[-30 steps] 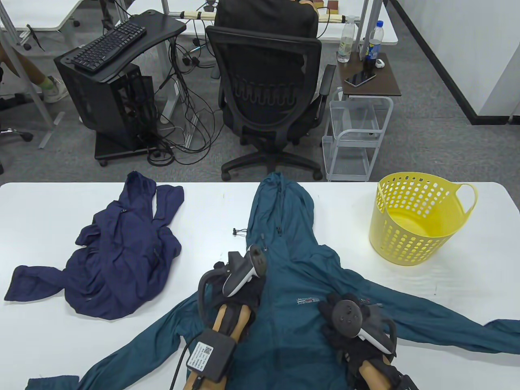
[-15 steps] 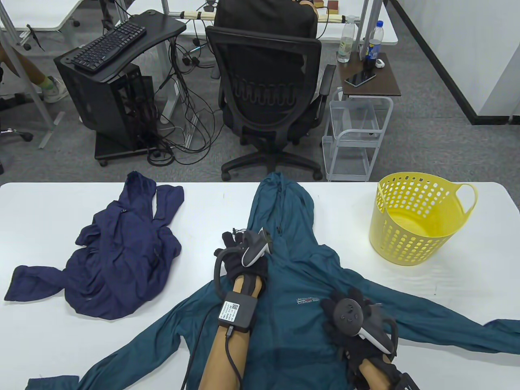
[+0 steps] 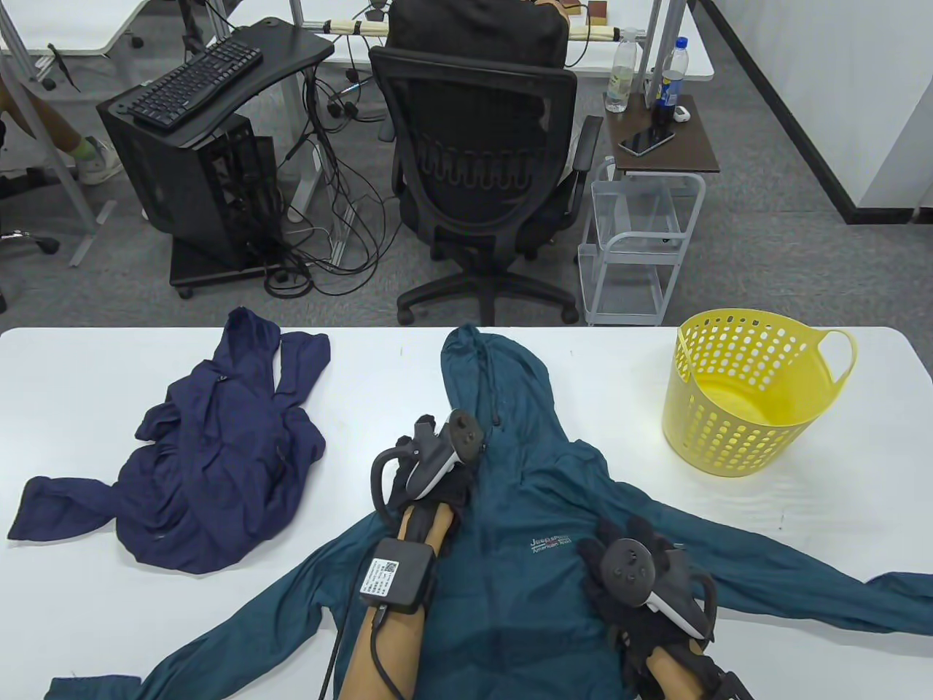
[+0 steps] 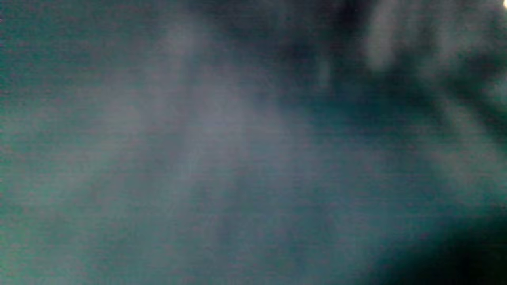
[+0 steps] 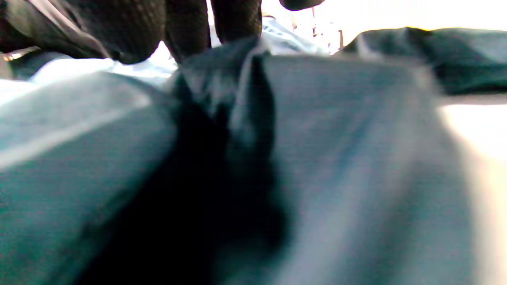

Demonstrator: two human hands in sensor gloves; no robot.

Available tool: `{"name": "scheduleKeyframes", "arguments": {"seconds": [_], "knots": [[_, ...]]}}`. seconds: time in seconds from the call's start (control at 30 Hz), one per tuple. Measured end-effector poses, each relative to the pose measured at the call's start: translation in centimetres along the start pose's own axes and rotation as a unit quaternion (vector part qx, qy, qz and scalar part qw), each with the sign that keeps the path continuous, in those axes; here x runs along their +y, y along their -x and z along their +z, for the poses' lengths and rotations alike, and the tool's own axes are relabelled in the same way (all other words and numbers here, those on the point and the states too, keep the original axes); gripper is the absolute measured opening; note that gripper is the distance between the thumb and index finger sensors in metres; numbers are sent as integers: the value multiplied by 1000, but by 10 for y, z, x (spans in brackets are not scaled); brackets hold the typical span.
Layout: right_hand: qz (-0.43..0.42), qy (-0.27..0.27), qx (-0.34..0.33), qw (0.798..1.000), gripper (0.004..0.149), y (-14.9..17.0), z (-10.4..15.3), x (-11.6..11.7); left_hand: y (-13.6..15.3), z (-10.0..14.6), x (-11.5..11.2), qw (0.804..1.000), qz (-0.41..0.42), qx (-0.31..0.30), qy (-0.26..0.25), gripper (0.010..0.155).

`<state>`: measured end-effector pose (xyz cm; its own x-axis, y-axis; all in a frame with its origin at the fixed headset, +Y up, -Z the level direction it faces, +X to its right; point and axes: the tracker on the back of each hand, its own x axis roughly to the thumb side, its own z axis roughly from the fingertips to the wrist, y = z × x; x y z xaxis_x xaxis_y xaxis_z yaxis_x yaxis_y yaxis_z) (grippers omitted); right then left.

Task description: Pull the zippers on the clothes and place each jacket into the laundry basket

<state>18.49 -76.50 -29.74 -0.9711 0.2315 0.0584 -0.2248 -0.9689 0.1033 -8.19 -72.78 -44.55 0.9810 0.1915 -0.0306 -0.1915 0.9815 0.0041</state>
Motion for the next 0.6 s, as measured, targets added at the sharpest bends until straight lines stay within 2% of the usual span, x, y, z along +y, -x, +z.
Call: {"name": "scheduleKeyframes", "arguments": {"seconds": [0.1,0.17,0.23,0.33,0.5,0.6], "knots": [[-3,0,0,1000,57,2,0,1,11,17,15,999,35,-2,-27,47],[-1,2,4,1000,57,4,0,1,18,29,20,998,70,-11,2,53],[-6,4,4,1000,57,5,0,1,25,39,22,993,113,-14,3,49],[-8,6,7,1000,57,6,0,0,36,56,21,985,173,-7,25,43],[-11,5,2,1000,57,7,0,2,46,81,14,965,253,-1,63,45],[-33,26,-13,999,57,2,2,-3,49,95,8,953,292,-15,75,45]]}}
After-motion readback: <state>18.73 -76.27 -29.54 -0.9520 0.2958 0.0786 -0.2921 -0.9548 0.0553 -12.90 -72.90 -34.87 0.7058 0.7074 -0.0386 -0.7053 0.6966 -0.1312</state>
